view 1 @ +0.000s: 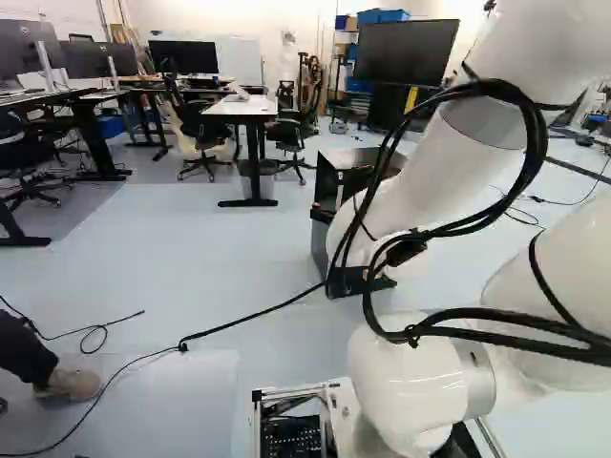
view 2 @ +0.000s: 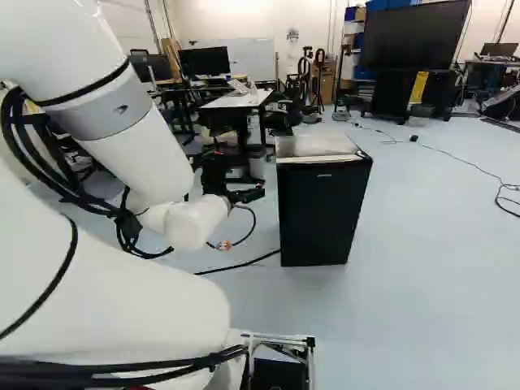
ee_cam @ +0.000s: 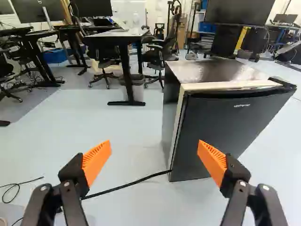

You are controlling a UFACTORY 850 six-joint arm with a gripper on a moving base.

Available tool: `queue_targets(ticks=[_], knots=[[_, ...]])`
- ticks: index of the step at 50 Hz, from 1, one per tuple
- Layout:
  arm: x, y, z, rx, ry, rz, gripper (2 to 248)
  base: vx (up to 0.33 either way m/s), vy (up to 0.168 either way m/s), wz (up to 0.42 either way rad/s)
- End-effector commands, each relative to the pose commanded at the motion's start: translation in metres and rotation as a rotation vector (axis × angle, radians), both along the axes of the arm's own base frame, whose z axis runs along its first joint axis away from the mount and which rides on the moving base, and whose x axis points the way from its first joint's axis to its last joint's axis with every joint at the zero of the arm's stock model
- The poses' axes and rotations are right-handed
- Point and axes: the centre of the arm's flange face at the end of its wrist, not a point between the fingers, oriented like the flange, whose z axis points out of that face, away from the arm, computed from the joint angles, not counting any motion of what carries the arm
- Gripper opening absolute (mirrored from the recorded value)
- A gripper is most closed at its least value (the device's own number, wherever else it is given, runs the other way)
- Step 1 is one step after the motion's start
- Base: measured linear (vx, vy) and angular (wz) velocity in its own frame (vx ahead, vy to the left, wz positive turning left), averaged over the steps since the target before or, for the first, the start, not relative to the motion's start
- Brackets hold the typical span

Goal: Open the fridge door

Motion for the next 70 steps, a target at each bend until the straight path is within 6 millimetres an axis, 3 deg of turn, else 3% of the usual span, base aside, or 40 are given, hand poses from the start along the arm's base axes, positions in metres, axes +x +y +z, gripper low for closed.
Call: queue_targets(ticks=[37, 70], knots=[[0.005, 0.000, 0.001, 0.000, 0.003, 0.000, 247, 0.000, 0.000, 0.000], [0.048, 0.000, 0.005, 0.000, 0.016, 0.001, 247, 0.000, 0.000, 0.000]])
